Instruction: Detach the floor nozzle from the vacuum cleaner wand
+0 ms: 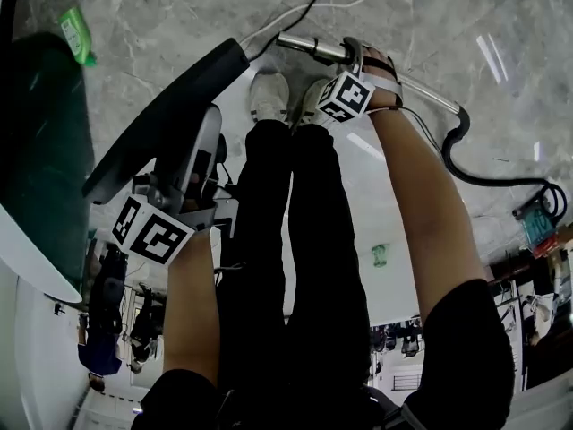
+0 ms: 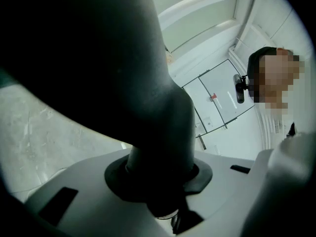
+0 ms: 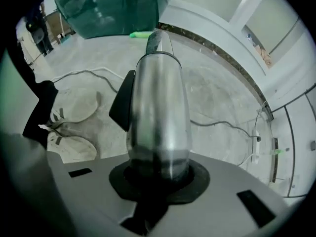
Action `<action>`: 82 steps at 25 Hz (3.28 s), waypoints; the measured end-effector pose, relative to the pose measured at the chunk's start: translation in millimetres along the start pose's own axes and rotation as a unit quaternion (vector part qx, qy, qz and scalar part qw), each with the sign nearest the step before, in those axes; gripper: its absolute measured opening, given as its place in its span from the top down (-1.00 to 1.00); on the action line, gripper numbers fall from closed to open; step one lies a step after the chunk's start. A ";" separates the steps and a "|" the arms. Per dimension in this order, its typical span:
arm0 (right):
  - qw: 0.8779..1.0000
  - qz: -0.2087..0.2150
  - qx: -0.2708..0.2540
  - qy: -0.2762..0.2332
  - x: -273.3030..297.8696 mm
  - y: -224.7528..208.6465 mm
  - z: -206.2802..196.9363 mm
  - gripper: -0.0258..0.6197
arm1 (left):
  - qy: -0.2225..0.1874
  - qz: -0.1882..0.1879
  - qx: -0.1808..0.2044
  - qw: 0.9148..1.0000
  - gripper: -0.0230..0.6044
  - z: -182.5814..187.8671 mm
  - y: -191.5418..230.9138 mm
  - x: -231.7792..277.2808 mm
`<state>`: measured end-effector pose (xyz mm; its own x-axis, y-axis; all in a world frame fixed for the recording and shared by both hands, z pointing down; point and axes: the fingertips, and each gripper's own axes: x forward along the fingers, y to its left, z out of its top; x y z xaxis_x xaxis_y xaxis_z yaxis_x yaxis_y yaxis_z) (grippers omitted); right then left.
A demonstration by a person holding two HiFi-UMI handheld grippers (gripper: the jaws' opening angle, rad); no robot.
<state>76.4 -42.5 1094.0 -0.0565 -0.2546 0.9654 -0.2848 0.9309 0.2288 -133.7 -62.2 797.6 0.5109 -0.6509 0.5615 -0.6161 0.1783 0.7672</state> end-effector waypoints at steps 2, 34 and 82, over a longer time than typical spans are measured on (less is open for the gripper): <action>1.000 0.013 0.013 0.016 19.6 -1.7 -13.7 0.75 | 0.011 0.001 0.006 1.000 0.55 -8.2 11.4 0.5; 0.985 0.033 0.151 0.075 39.7 -17.7 -31.7 0.01 | 0.142 -0.058 0.119 0.981 0.55 -77.9 -24.8 13.7; 0.587 -0.315 0.499 -0.554 -1100.7 -382.4 66.2 0.87 | -0.150 -0.209 0.471 0.844 0.55 217.6 -772.6 -332.6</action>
<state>184.1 -135.6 -64.4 -0.0696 -0.9949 -0.0732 -0.9709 0.0844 -0.2240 41.9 -144.0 -49.4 0.7143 -0.6939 0.0908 -0.6945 -0.6870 0.2136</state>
